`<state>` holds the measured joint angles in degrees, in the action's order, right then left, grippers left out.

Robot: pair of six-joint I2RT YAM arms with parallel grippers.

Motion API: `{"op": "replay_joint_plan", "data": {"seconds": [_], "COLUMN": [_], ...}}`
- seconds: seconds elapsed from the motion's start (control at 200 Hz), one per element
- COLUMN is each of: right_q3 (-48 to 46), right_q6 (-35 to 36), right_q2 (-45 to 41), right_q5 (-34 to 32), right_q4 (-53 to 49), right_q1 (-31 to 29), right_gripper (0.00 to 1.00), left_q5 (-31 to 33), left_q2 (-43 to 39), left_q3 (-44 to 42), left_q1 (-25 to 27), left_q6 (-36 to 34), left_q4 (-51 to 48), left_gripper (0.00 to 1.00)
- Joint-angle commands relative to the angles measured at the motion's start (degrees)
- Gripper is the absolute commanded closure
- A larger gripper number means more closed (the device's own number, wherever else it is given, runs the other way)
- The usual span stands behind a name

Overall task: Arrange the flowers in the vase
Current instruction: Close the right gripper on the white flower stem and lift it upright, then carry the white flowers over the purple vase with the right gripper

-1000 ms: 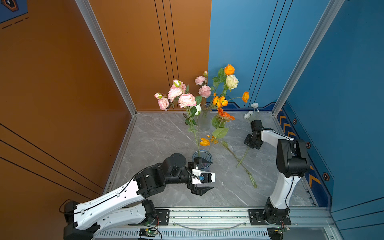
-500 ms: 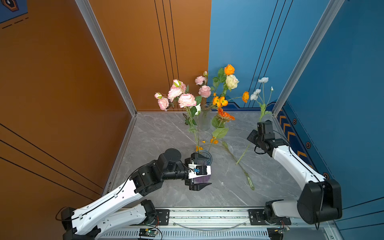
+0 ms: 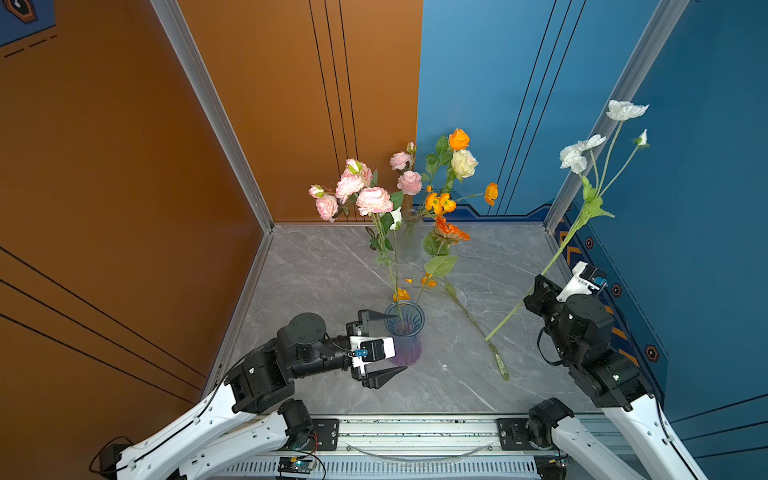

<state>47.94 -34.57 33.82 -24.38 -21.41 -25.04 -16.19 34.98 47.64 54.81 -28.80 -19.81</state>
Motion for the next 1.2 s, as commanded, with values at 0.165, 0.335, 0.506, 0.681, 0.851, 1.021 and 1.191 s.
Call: {"op": "replay_joint_plan", "data": {"seconds": [0.165, 0.335, 0.506, 0.681, 0.851, 1.021, 1.191], "right_q3": [-2.32, 4.37, 11.06, 14.04, 14.05, 10.58, 6.79], "right_q6": [17.31, 32.23, 37.50, 36.46, 36.39, 37.83, 39.13], "right_q2": [0.50, 11.05, 20.16, 27.26, 32.83, 35.62, 36.39], "right_q5": [1.61, 2.97, 6.81, 11.53, 15.59, 19.81, 21.19], "right_q4": [22.28, 30.70, 37.13, 41.78, 45.24, 49.19, 50.01], "right_q1": [-14.66, -28.57, -34.16, -34.80, -35.13, -35.21, -35.17], "right_gripper": [1.00, 1.00, 1.00, 1.00, 1.00, 1.00, 1.00], "left_q5": [6.52, 9.31, 10.53, 10.86, 10.82, 10.17, 9.68], "left_q2": [-7.12, -7.66, -7.56, -7.75, -7.82, -8.02, -7.78], "left_q3": [-5.36, -5.68, -5.88, -5.83, -5.76, -5.74, -5.75], "left_q1": [0.64, 0.93, 1.17, 1.23, 1.01, 1.03, 1.02], "left_q6": [8.24, 8.50, 8.37, 8.22, 8.15, 8.23, 8.31], "left_q4": [-3.09, -3.74, -4.36, -4.44, -4.46, -4.49, -4.37], "left_gripper": [0.02, 0.02, 0.02, 0.02, 0.02, 0.02, 0.02]}}
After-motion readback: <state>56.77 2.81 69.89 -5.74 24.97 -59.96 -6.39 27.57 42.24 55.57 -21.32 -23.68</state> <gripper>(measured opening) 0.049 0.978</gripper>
